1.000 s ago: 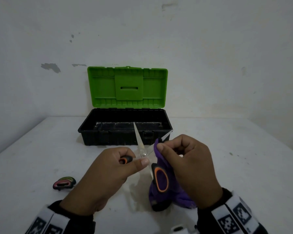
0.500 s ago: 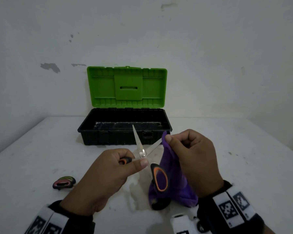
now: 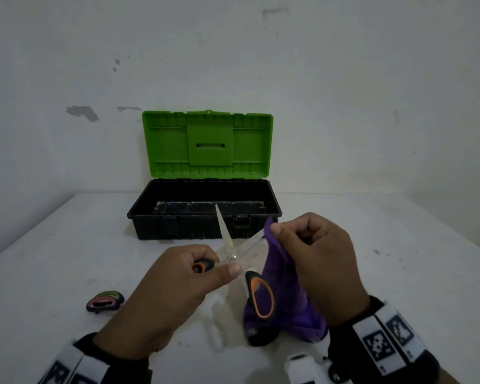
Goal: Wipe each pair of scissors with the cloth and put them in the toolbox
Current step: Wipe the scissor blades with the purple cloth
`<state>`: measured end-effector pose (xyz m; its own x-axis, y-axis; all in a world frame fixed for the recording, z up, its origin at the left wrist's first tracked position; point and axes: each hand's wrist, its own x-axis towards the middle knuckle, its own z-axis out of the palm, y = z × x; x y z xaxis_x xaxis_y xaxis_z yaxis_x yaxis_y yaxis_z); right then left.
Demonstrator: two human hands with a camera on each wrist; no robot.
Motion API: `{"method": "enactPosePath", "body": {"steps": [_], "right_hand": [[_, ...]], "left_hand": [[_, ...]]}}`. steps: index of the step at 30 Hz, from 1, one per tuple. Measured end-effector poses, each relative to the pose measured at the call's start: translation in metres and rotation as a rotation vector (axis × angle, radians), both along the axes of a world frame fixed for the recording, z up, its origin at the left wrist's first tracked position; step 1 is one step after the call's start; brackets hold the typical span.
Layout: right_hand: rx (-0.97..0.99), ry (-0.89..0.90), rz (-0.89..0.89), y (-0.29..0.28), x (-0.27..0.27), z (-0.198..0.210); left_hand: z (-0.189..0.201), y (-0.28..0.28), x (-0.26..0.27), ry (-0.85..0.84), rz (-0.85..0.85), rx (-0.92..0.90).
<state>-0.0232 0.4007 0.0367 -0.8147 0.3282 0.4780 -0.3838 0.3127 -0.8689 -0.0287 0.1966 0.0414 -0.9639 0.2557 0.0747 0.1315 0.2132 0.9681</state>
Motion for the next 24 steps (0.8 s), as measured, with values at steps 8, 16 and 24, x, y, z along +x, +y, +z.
{"method": "enactPosePath", "body": {"steps": [8,16,24], "right_hand": [[-0.105,-0.026,-0.069,0.020,-0.007,0.014],[0.351,-0.071,-0.083,-0.014,0.009,0.003],[0.242,-0.072,-0.127,-0.007,0.000,0.006]], "left_hand": [[-0.005,-0.001,-0.002,0.086,0.095,-0.113],[-0.005,0.008,0.001,0.277,0.175,-0.260],[-0.004,0.001,0.001,0.392,0.186,-0.331]]}}
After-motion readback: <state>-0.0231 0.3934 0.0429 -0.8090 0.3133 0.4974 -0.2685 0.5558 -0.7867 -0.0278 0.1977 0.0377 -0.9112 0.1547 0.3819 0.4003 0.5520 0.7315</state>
